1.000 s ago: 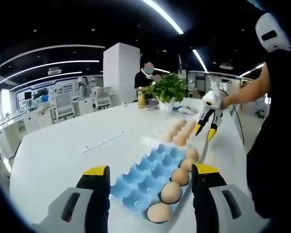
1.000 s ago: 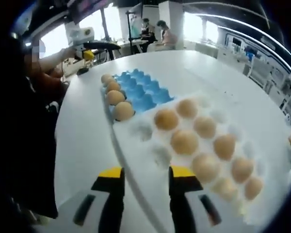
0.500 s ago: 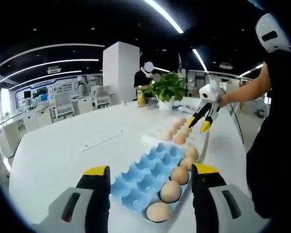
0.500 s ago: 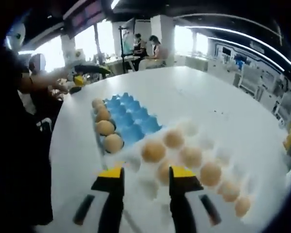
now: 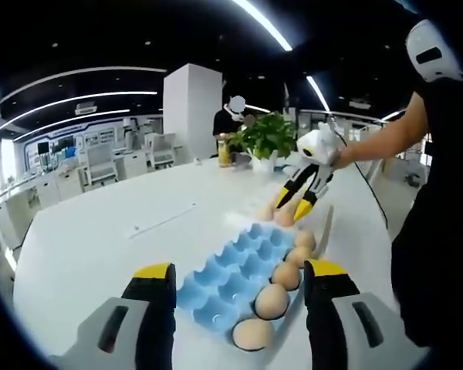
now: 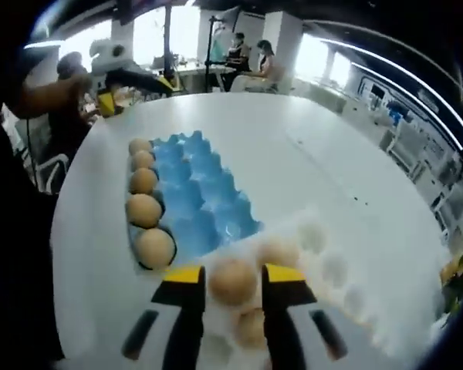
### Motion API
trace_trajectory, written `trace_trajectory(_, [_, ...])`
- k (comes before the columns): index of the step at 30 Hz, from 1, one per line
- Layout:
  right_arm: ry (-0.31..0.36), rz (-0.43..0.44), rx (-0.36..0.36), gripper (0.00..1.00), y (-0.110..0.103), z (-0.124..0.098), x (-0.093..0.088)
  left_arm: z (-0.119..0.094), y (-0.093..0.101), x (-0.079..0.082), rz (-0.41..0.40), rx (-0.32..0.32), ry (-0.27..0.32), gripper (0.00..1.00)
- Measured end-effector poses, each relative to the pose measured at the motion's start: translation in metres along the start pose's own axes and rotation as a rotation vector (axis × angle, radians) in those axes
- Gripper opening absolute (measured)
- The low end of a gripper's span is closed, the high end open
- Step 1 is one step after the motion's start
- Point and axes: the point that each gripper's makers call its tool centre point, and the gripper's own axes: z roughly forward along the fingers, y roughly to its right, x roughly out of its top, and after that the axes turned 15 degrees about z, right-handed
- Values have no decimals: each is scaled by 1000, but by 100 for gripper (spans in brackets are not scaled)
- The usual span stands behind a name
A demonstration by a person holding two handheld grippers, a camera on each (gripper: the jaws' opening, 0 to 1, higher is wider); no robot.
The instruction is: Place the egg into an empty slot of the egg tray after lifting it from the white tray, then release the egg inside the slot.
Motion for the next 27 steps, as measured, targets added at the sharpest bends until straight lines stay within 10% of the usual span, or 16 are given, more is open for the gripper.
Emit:
trace_trajectory(20, [-380,-21,89,26,1,13,-19,-3,-6,-5,-6,16,9,68])
trace_trajectory(27, [-374,36,112,26,1,13,-19,-3,-8,-6,-9,18,9,67])
